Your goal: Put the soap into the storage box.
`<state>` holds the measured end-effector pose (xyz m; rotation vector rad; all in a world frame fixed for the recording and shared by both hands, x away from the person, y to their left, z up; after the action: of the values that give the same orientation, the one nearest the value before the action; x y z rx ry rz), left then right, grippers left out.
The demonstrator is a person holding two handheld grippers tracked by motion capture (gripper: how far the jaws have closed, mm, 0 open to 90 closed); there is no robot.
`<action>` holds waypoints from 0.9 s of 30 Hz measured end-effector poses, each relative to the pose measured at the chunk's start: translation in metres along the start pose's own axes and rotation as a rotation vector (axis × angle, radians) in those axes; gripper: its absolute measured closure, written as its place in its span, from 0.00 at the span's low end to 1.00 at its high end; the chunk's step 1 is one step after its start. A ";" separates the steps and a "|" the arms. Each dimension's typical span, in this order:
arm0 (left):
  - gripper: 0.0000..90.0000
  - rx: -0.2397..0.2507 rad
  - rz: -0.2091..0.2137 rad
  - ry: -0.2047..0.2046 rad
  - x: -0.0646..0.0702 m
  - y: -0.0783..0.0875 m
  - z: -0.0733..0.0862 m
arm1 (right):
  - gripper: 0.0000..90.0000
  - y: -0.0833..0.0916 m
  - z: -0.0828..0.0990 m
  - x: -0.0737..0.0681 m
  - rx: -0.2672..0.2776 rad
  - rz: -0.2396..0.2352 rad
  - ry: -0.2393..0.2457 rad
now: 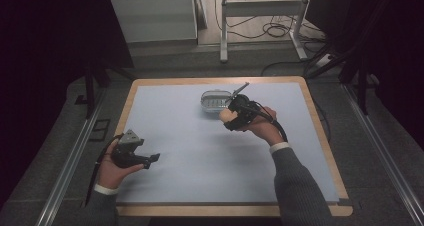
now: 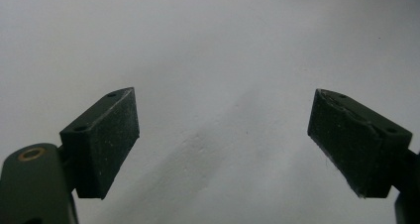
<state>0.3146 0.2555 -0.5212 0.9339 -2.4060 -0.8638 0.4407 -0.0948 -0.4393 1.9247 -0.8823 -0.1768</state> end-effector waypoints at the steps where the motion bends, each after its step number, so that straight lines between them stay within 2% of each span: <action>1: 0.14 0.001 0.000 0.000 0.000 0.000 0.000 | 0.36 0.000 -0.001 0.001 -0.003 0.000 0.005; 9: 0.14 -0.001 0.001 -0.001 0.000 0.000 0.000 | 0.36 -0.004 -0.008 0.005 -0.005 0.001 -0.011; 27: 0.14 0.001 0.000 -0.001 -0.001 0.000 0.000 | 0.36 -0.020 -0.019 0.014 -0.019 0.008 -0.004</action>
<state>0.3149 0.2565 -0.5212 0.9342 -2.4078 -0.8636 0.4704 -0.0848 -0.4426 1.9032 -0.8875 -0.1838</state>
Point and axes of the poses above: each handheld gripper's, and its own axes: y roughly backward along the jaws, z roughly out of its underside, x roughly to its right, the point moved 2 cm from there along -y, roughly forward along the jaws, and after that the axes turned 9 degrees about z, right-handed, at the moved point
